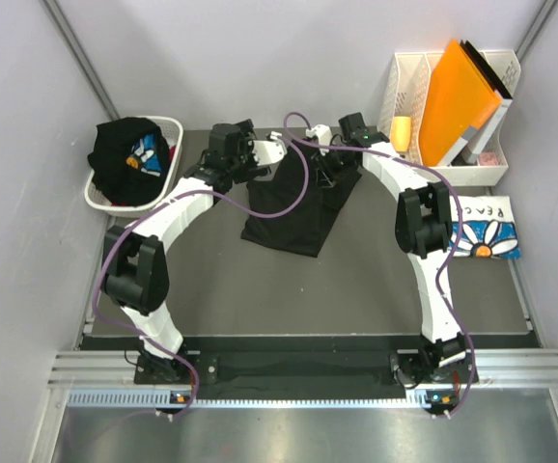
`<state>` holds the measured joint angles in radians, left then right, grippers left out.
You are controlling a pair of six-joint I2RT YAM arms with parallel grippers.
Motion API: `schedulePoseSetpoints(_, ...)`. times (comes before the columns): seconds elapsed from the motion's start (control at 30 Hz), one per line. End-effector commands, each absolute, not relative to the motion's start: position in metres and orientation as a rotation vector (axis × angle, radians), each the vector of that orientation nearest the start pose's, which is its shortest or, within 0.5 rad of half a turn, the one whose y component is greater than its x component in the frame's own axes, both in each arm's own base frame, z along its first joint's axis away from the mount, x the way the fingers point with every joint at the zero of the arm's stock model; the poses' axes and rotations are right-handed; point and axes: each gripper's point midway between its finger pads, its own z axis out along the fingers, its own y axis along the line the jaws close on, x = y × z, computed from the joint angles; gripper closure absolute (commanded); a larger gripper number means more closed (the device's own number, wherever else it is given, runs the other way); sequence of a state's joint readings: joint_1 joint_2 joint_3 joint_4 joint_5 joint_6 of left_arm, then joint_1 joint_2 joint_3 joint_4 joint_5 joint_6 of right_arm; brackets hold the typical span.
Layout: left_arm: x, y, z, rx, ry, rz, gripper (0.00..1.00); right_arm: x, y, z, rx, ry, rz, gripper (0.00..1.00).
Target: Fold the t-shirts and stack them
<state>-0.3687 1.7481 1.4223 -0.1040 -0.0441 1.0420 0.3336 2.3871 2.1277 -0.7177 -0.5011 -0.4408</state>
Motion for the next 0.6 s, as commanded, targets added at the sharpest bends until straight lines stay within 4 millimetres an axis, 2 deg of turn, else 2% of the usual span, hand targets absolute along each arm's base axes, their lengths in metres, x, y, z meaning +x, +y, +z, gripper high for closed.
schedulePoseSetpoints(0.0,0.524,-0.162,0.253,1.238,1.502,0.465,0.01,0.515,0.262,0.111,-1.130,2.103,0.578,0.55)
schedulePoseSetpoints(0.57,0.523,-0.164,0.255,1.234,1.496,0.454,0.01,0.515,0.262,0.099,-1.126,2.123,0.576,0.58)
